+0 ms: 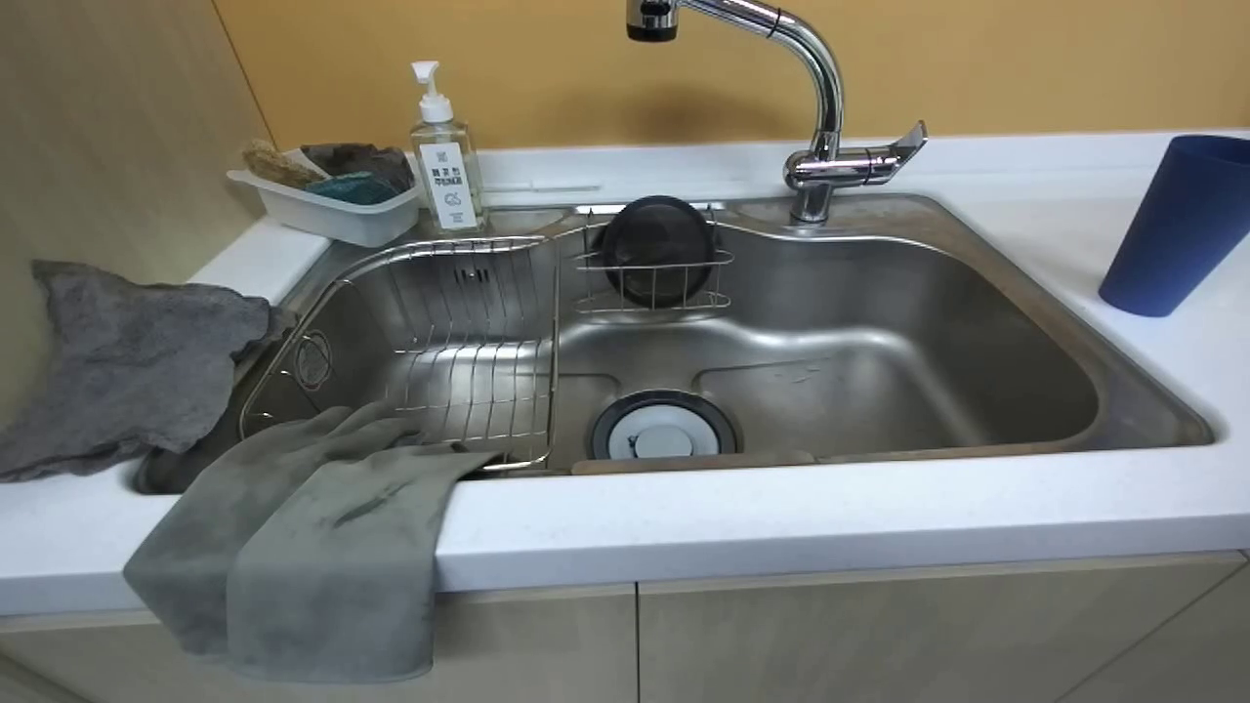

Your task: Move the cup to the sink

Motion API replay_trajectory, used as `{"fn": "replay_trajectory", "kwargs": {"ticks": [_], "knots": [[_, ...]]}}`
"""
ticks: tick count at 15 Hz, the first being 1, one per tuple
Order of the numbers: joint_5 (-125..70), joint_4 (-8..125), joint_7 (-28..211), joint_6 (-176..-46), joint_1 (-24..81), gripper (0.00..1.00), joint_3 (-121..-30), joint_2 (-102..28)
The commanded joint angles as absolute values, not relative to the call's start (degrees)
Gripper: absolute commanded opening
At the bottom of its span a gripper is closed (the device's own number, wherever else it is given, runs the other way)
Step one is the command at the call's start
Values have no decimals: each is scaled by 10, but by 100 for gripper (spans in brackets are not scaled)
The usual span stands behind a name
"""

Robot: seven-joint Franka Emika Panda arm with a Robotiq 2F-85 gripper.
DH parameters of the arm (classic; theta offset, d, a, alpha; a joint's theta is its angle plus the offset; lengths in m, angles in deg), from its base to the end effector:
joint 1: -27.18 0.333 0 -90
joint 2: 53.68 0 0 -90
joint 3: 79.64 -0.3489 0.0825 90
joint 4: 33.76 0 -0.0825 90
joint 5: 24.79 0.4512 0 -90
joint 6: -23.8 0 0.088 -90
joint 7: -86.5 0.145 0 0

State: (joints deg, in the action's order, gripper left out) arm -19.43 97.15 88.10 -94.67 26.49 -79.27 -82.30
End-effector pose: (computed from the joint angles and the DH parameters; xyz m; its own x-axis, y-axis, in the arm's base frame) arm 0.4888 -0.0013 0.5490 0.9576 -0.0901 0.2737 -0.0643 -0.9927 -0.1020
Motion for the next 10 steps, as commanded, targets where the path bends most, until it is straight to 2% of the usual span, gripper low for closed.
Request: {"fn": "replay_trajectory", "kwargs": {"ticks": [1, 10], "knots": [[-228, 949, 956, -951, 221, 100, -795, -809], [-298, 842, 1077, -876, 140, 100, -780, -706]]}}
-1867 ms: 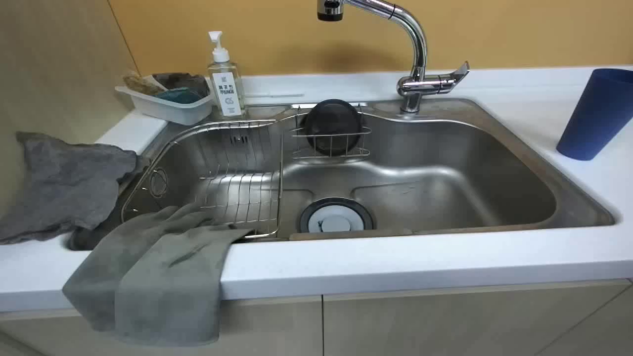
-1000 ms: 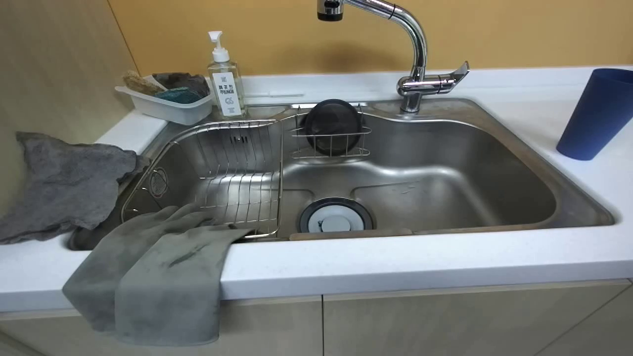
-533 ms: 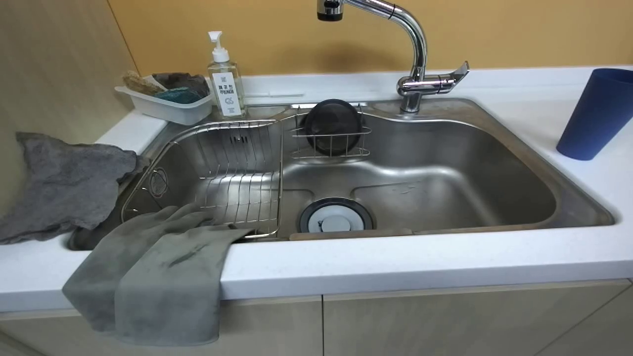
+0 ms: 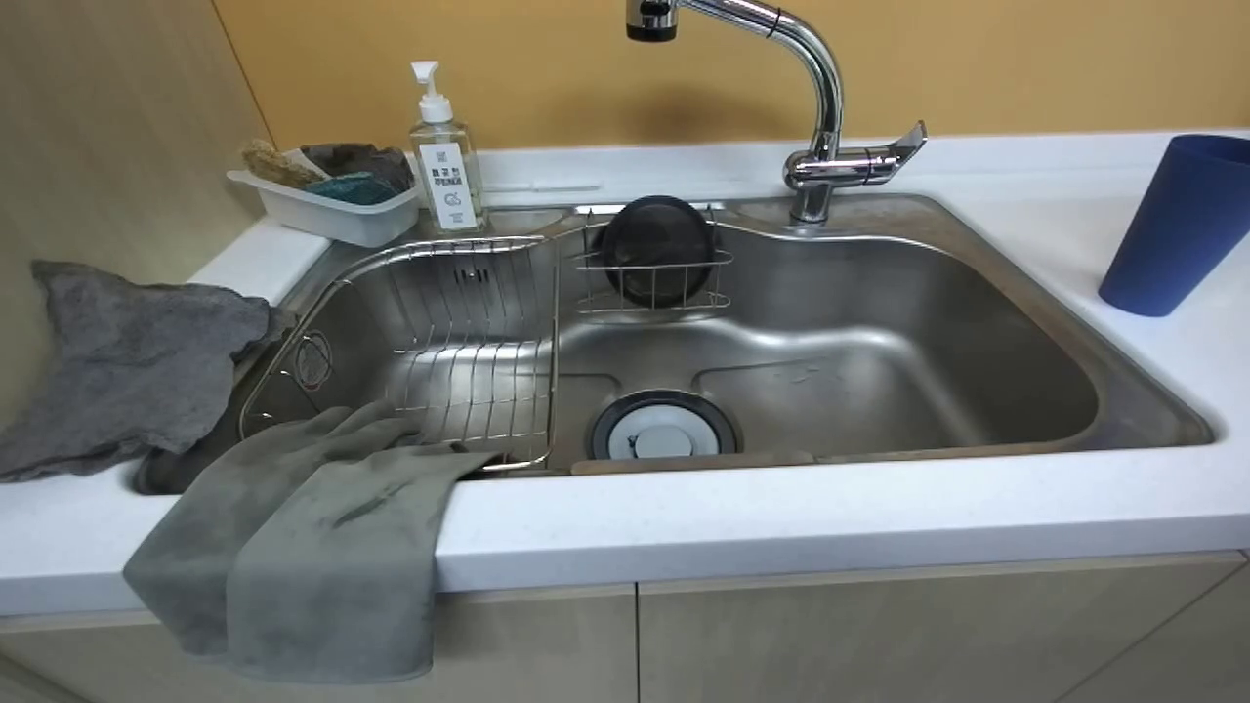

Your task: Move the cup to the sink

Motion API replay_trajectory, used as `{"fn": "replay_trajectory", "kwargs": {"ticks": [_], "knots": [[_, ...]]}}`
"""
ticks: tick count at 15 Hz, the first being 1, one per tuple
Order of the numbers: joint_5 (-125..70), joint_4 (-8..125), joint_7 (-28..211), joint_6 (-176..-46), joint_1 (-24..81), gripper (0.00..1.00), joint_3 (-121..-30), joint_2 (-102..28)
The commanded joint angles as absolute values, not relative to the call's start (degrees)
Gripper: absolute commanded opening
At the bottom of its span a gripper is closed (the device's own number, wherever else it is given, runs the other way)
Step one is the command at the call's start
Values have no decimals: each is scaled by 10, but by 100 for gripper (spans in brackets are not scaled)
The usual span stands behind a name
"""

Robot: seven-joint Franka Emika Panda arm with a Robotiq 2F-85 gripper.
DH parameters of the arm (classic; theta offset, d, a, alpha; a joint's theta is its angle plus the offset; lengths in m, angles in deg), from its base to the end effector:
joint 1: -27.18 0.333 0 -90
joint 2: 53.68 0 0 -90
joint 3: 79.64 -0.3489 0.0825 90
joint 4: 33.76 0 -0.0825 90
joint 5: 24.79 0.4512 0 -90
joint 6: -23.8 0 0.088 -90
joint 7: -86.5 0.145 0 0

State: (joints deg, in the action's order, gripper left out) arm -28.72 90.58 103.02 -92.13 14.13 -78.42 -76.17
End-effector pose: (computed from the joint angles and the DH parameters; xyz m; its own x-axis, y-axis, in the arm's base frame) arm 0.5041 -0.1357 0.5559 0.8424 -0.4779 0.2492 -0.4906 -0.8713 -0.0124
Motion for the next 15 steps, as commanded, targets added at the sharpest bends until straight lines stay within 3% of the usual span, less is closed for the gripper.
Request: {"fn": "replay_trajectory", "kwargs": {"ticks": [1, 15], "knots": [[-293, 825, 1080, -867, 141, 100, -775, -687], [-279, 705, 1103, -970, 160, 100, -724, -473]]}}
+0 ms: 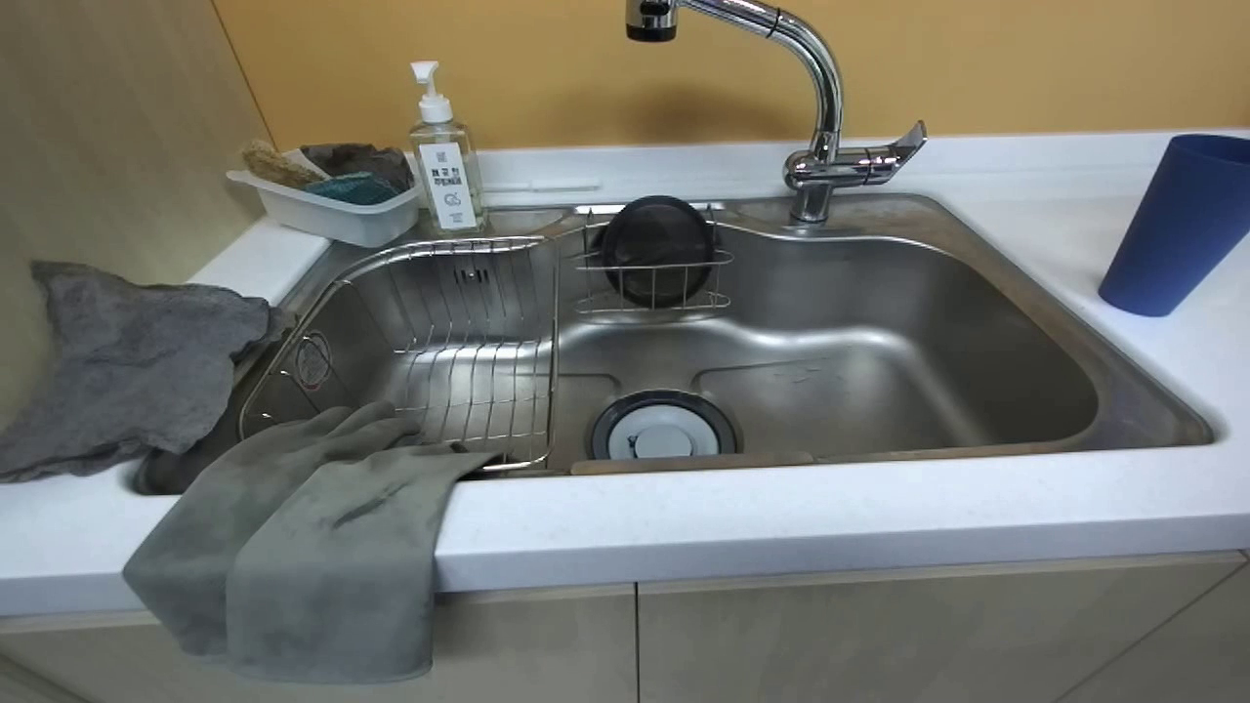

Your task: Move the cup to the sink

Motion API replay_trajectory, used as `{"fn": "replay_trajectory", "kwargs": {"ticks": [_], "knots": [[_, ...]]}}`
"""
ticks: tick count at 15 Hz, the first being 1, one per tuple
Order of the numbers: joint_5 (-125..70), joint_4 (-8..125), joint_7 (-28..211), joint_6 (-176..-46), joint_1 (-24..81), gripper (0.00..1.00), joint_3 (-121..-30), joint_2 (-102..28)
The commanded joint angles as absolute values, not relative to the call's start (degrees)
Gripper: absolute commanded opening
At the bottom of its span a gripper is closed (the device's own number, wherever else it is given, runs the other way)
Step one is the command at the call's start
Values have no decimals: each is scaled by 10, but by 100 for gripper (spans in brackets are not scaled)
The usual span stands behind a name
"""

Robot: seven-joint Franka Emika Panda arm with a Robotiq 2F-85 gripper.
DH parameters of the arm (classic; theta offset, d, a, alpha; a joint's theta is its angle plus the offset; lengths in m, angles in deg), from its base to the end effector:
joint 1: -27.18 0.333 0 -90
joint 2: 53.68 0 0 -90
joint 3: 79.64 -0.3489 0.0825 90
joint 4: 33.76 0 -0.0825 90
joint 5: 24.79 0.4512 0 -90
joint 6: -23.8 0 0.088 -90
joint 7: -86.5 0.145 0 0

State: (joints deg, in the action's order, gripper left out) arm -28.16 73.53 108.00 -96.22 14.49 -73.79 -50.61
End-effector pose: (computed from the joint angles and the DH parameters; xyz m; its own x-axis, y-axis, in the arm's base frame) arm 0.6282 -0.2148 0.4695 0.7692 -0.6138 0.1777 -0.6231 -0.7822 -0.0049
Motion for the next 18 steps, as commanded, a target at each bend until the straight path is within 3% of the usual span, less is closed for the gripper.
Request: {"fn": "replay_trajectory", "kwargs": {"ticks": [1, 18], "knots": [[-279, 706, 1102, -979, 163, 100, -722, -465], [-280, 774, 1113, -1067, 193, 100, -710, -461]]}}
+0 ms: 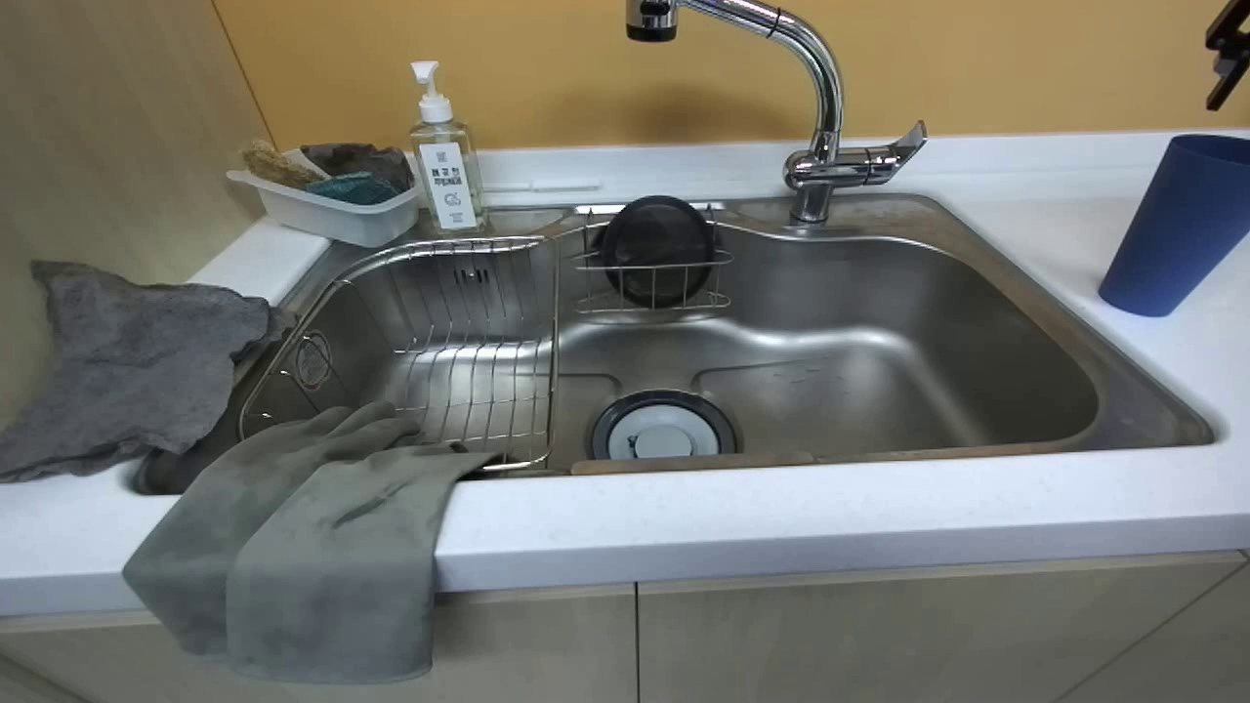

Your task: Move the cup to the sink

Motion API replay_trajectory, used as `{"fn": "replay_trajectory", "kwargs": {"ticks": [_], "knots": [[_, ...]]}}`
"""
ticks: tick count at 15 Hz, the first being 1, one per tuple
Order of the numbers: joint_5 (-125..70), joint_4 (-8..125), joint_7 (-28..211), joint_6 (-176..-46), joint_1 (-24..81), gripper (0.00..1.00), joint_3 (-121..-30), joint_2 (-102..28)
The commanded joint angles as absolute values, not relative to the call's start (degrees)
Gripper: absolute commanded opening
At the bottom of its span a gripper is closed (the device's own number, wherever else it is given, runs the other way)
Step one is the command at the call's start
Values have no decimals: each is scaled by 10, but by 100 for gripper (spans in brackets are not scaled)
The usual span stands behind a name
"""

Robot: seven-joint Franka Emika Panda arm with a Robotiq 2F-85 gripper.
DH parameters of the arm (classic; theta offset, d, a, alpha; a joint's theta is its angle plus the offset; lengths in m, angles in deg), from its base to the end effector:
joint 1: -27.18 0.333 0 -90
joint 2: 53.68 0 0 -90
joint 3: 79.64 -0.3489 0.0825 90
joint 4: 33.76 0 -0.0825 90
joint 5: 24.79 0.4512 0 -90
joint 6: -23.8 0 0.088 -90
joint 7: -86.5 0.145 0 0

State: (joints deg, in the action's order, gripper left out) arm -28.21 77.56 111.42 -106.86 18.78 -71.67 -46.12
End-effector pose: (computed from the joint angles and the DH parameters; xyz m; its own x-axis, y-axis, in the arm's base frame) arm 0.6505 -0.1923 0.3993 0.7559 -0.6186 0.2144 -0.6294 -0.7768 -0.0219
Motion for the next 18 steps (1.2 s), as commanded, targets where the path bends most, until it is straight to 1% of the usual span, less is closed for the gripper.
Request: {"fn": "replay_trajectory", "kwargs": {"ticks": [1, 13, 14, 15, 18], "knots": [[-281, 776, 1113, -1067, 193, 100, -710, -463], [-255, 804, 1110, -1067, 189, 100, -704, -450], [-253, 803, 1107, -1072, 189, 75, -704, -446], [-249, 802, 1106, -1075, 189, 74, -704, -442], [-244, 801, 1106, -1084, 190, 53, -703, -434]]}}
